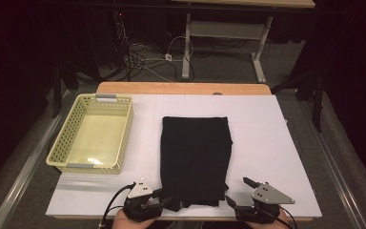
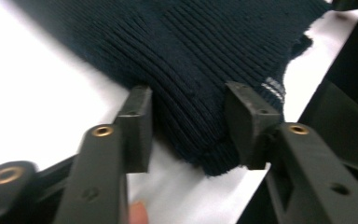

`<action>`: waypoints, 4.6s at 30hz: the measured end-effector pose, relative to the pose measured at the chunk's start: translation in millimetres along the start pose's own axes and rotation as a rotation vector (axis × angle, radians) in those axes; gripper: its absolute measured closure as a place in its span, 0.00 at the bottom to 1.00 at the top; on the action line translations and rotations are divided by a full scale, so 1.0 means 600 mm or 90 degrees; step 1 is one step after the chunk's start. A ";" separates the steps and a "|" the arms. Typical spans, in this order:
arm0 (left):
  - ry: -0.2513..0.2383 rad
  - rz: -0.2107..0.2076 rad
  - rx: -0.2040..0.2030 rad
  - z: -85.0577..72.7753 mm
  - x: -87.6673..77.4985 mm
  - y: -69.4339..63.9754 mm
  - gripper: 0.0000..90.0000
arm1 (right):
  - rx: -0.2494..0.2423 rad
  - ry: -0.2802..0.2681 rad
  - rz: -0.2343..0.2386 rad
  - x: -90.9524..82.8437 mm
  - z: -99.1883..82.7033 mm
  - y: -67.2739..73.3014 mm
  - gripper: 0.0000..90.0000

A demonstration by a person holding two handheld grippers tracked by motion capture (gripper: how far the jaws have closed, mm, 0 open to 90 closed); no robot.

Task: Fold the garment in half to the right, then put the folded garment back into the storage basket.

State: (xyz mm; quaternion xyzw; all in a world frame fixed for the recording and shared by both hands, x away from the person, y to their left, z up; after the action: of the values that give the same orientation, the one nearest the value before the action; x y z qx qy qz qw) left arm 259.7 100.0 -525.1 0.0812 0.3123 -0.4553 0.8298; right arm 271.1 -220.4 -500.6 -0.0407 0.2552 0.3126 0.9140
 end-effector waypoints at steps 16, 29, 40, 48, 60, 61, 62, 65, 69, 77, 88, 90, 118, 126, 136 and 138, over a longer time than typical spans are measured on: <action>0.003 0.004 0.043 0.007 -0.011 0.000 0.82 | 0.011 -0.025 -0.030 0.013 0.016 -0.015 0.00; 0.011 0.039 0.073 0.000 -0.034 0.016 0.82 | 0.024 -0.032 -0.039 0.019 0.024 -0.027 0.00; 0.013 0.081 0.059 -0.014 -0.064 0.050 0.83 | 0.029 -0.030 -0.039 0.022 0.028 -0.032 0.00; 0.012 0.120 0.032 -0.035 -0.090 0.085 0.82 | 0.034 -0.033 -0.042 0.021 0.028 -0.037 0.00; 0.025 0.177 0.035 -0.035 -0.091 0.078 0.60 | 0.034 -0.033 -0.040 0.025 0.032 -0.039 0.00; 0.028 0.184 0.041 -0.033 -0.093 0.076 0.55 | 0.034 -0.034 -0.039 0.026 0.033 -0.039 0.00; 0.031 0.188 0.049 -0.030 -0.095 0.073 0.51 | 0.035 -0.035 -0.036 0.027 0.033 -0.038 0.00; 0.036 0.202 0.066 -0.018 -0.096 0.068 0.40 | 0.031 -0.027 -0.032 0.032 0.030 -0.034 0.00; 0.052 0.199 0.072 -0.009 -0.085 0.069 0.32 | 0.026 -0.022 -0.031 0.035 0.029 -0.032 0.00; 0.089 0.126 -0.003 -0.013 -0.066 0.091 0.33 | 0.026 -0.025 -0.033 0.031 0.027 -0.030 0.00; 0.052 0.034 -0.040 -0.021 -0.063 0.091 0.65 | 0.029 -0.031 -0.033 0.029 0.033 -0.025 0.01; 0.052 0.035 -0.027 -0.019 -0.063 0.089 0.71 | 0.033 -0.037 -0.032 0.029 0.041 -0.025 0.02; 0.054 0.097 0.072 -0.016 -0.056 0.075 0.80 | 0.108 0.046 -0.095 0.192 0.164 -0.118 0.23; 0.048 0.094 0.071 -0.018 -0.058 0.077 0.80 | 0.140 0.143 -0.108 0.263 0.165 -0.151 0.17; 0.050 0.096 0.061 -0.017 -0.058 0.076 0.80 | 0.138 0.170 -0.058 0.275 0.159 -0.133 0.43; 0.051 0.095 0.059 -0.017 -0.058 0.076 0.80 | 0.140 0.165 -0.039 0.275 0.160 -0.132 0.54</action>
State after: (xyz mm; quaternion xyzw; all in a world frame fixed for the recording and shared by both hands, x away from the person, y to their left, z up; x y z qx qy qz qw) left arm 278.5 155.1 -519.3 0.1603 0.3167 -0.4026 0.8438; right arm 471.6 -170.8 -505.4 0.0117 0.4023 0.2471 0.8815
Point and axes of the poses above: each handheld gripper's, and its own axes: x roughly forward along the jaws, z roughly out of its top, y roughly to its left, the point moved 4 cm from there along x, roughly forward along the jaws, and after that the axes turned 11 degrees about x, right-handed, at the moved point
